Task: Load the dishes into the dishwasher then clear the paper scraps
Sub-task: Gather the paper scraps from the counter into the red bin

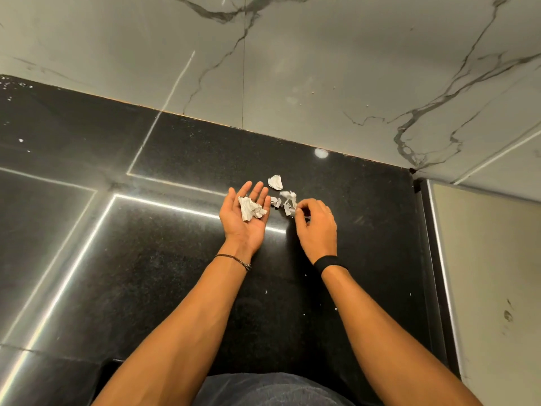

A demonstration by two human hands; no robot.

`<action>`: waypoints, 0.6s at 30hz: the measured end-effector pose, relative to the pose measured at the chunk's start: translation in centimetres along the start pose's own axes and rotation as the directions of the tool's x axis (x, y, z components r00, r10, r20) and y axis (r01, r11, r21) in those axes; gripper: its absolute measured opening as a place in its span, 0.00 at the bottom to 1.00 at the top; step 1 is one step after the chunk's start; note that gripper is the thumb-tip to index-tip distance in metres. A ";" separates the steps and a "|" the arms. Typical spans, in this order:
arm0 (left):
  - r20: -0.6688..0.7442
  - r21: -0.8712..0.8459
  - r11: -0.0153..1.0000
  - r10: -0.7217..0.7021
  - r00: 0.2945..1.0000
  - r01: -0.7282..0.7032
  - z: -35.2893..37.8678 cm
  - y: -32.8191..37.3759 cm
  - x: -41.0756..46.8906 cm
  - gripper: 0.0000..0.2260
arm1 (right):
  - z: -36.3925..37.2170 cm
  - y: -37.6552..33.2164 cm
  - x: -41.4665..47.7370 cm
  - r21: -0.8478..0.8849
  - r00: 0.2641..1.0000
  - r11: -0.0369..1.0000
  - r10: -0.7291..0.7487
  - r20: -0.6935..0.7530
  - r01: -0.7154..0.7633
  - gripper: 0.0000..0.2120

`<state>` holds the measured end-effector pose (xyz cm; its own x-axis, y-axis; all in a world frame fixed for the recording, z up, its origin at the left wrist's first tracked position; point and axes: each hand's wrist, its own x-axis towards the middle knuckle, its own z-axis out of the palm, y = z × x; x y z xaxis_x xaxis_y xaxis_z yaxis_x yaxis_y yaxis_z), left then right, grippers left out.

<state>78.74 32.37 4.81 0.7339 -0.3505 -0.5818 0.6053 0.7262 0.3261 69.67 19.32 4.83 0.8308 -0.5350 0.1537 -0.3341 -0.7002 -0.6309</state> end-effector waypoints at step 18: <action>0.018 -0.064 0.998 -0.018 1.000 0.019 0.5 0.3 0.1 0.19 | 1.7 0.2 0.8 -0.192 0.985 0.971 -0.123 0.121 0.145 0.07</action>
<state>79.16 32.20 5.21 0.7283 -0.3741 -0.5741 0.5983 0.7555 0.2667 70.99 19.50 3.54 0.9133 -0.3834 0.1372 -0.2892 -0.8480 -0.4442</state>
